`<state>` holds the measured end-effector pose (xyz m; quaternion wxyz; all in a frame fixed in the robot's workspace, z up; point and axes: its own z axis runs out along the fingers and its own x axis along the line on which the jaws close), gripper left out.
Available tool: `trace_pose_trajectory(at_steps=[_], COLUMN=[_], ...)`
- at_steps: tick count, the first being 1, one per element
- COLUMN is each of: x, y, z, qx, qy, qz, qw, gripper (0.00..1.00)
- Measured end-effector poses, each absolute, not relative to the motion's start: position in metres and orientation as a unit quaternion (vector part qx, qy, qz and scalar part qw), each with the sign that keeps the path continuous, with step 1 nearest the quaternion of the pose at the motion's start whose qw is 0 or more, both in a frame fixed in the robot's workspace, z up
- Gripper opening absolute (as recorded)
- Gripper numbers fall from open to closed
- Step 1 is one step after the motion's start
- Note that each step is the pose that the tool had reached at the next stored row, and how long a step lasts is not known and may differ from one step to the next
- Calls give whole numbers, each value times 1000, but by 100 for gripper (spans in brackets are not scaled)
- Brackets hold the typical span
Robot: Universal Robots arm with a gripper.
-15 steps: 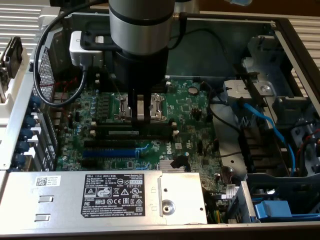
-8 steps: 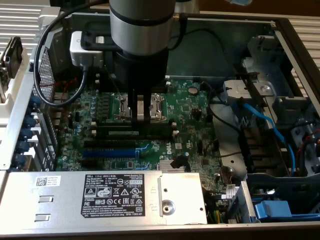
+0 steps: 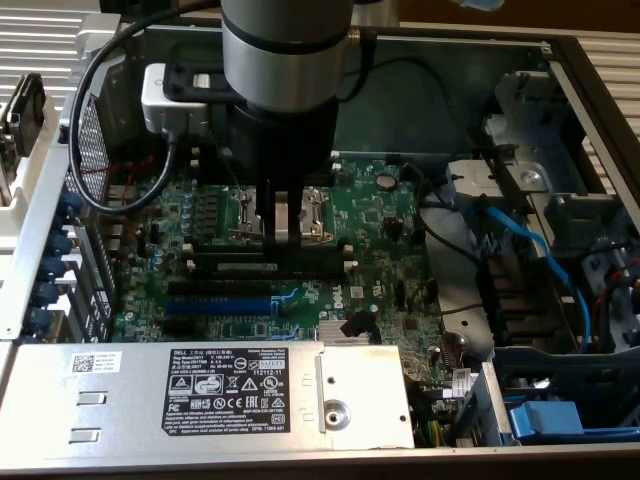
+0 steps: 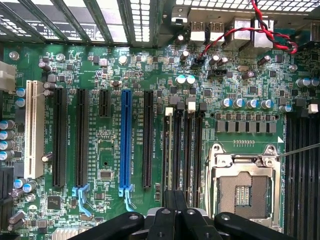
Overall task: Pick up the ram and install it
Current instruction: 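Press down the ram until it locks into place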
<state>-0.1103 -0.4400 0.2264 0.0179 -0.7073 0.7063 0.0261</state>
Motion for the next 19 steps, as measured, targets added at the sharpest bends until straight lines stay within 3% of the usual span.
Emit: trace_pose_trajectory(at_steps=[19], x=[-110], y=[-440], z=[244], qx=[-707], qy=[706], qz=[28], qw=[16], gripper=[10])
